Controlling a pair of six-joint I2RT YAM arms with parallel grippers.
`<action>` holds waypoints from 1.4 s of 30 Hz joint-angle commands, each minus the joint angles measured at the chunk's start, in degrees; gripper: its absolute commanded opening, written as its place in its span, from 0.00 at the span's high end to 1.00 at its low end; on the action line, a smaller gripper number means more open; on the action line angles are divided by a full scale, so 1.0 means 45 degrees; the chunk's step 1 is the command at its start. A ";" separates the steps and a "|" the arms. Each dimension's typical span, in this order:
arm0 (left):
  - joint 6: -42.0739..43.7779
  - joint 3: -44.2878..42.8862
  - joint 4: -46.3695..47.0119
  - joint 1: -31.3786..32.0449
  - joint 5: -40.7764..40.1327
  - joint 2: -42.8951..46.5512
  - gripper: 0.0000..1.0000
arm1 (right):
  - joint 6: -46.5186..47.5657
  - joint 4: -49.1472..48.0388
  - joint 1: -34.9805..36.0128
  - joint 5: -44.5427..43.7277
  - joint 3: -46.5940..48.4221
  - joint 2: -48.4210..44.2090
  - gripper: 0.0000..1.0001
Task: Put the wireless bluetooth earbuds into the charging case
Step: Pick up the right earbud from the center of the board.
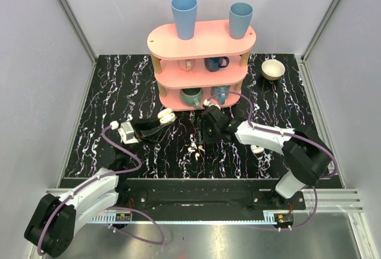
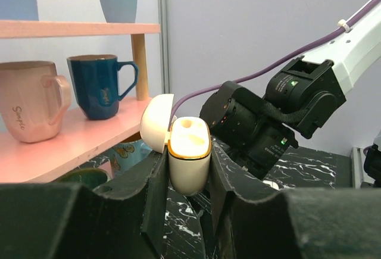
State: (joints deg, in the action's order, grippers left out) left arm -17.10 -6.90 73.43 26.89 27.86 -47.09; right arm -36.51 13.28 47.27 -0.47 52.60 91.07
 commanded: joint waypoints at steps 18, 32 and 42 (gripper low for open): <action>0.0734 0.0029 0.2140 -0.0059 -0.1015 0.0875 1.00 | 0.1629 0.2069 0.1000 -0.2024 0.2022 0.1755 0.52; 0.0734 0.0029 0.2062 -0.0058 -0.0995 0.0933 1.00 | 0.2059 0.2849 0.1000 -0.2024 0.2803 0.2439 0.55; 0.0734 -0.0011 0.2081 -0.0059 -0.0976 0.0836 1.00 | 0.2098 0.3084 0.1176 -0.1908 0.2823 0.2458 0.55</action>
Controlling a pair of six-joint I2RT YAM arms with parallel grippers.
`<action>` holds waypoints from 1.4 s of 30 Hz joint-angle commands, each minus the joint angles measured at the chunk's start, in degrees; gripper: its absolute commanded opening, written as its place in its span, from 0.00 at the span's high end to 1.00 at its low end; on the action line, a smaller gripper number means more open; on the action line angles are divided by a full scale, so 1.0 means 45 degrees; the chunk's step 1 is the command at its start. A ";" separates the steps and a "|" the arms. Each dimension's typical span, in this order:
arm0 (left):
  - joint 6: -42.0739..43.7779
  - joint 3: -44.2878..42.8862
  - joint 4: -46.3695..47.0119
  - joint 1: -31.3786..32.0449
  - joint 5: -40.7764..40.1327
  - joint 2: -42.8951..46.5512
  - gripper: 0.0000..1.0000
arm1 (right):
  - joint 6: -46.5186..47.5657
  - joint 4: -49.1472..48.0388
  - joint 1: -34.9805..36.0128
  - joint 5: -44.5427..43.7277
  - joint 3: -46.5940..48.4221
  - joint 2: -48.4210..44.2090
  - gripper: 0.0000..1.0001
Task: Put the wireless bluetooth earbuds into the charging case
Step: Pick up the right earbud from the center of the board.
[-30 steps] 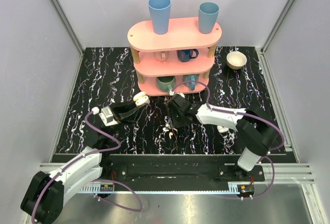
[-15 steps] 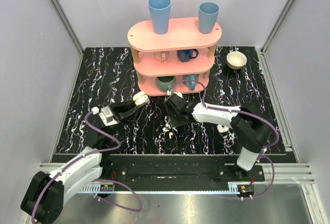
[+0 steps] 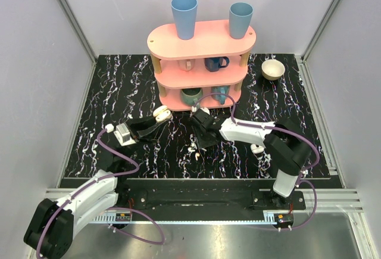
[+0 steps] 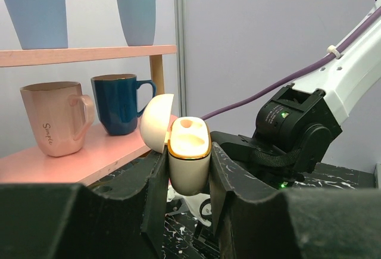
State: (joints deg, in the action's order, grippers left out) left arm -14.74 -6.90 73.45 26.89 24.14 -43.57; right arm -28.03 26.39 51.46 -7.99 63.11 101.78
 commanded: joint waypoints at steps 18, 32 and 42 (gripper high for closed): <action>0.0190 -0.0030 0.2017 -0.0039 -0.0150 0.0073 1.00 | 0.0663 0.0483 0.0380 -0.0510 0.0858 0.0469 0.59; 0.0132 -0.0030 0.2115 -0.0059 -0.0150 -0.0044 1.00 | 0.1092 0.0522 0.0400 -0.0647 0.1111 0.0820 0.61; 0.0112 -0.0050 0.2018 -0.0059 -0.0111 -0.0005 1.00 | 0.0761 0.0756 0.0400 -0.0491 0.1034 0.0704 0.62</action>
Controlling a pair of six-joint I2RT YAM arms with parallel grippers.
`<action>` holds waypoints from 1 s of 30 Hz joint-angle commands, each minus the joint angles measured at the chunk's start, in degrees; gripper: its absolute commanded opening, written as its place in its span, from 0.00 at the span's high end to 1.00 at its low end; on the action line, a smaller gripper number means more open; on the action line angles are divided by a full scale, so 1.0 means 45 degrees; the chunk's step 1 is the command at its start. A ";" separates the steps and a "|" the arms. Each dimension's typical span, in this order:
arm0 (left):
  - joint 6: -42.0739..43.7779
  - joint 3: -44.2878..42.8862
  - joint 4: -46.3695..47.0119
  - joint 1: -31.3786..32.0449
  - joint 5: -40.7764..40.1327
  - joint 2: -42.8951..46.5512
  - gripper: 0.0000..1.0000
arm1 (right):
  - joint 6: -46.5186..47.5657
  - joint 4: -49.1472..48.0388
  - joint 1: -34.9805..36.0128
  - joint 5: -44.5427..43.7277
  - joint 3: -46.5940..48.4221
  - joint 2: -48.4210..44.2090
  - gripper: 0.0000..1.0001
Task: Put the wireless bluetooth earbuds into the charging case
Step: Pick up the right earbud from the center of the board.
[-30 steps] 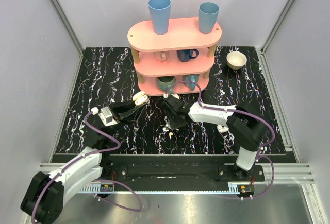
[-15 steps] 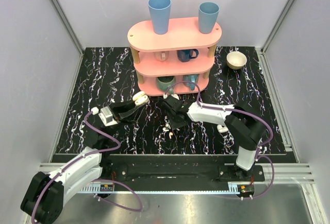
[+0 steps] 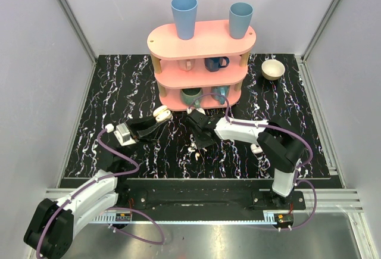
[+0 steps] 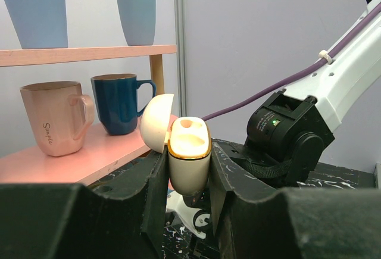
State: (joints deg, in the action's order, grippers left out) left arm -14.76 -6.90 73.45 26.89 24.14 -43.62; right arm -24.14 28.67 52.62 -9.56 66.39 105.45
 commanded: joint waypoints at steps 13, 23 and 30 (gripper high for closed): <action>0.0117 -0.0069 0.2018 -0.0059 -0.0111 0.0044 1.00 | -0.0261 0.0349 0.0142 -0.0121 0.0266 -0.0133 0.66; 0.0176 -0.0108 0.1842 -0.0059 -0.0091 0.0161 1.00 | -0.0319 0.0329 0.0142 -0.0882 0.0247 -0.1614 0.88; 0.0039 -0.0323 0.1472 -0.0059 0.0045 0.0317 1.00 | 0.0091 -0.1349 0.0104 -0.0571 -0.0553 -0.5671 0.86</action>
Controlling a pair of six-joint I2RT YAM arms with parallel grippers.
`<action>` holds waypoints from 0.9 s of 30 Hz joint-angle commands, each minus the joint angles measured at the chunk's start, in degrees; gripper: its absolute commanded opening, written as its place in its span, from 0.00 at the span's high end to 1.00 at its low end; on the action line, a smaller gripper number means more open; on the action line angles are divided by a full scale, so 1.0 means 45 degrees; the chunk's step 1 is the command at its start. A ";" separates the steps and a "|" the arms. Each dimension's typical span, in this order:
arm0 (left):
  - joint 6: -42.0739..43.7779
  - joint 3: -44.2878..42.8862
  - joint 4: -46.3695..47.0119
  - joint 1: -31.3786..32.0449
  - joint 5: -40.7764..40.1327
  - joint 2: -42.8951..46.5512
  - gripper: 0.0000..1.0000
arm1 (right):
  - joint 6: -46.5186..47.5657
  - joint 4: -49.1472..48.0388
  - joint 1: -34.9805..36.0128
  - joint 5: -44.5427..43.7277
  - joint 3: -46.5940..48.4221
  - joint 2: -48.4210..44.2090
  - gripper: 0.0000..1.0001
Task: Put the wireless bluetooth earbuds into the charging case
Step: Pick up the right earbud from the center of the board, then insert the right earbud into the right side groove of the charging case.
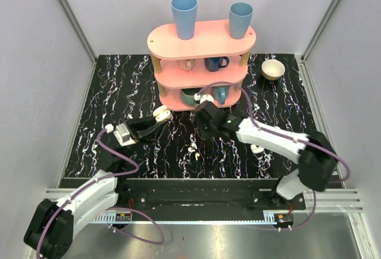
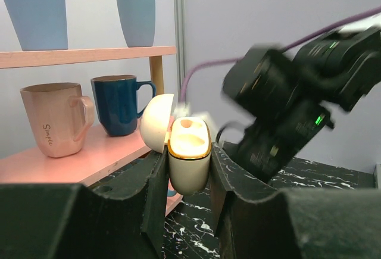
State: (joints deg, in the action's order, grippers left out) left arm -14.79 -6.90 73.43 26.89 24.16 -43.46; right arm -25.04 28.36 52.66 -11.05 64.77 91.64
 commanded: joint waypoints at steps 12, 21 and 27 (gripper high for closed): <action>-0.0737 -0.1084 0.1611 -0.0059 0.1075 -0.0047 1.00 | 0.0329 -0.6082 -0.0297 0.1652 -0.1874 -0.8231 0.84; -0.2259 -0.1670 0.3174 -0.0059 0.2520 -0.1220 1.00 | 0.0972 -0.9055 -0.0433 0.5031 -0.1602 -0.8684 0.84; -0.2534 -0.2060 0.3136 -0.0059 0.3456 -0.1240 1.00 | 0.0742 -0.9816 -0.0765 0.7393 -0.1074 -0.8158 0.83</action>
State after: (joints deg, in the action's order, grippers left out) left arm -23.99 -12.43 73.32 26.89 34.76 -49.25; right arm -21.74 -9.19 50.54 12.47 56.88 53.43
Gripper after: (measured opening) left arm 0.332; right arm 0.221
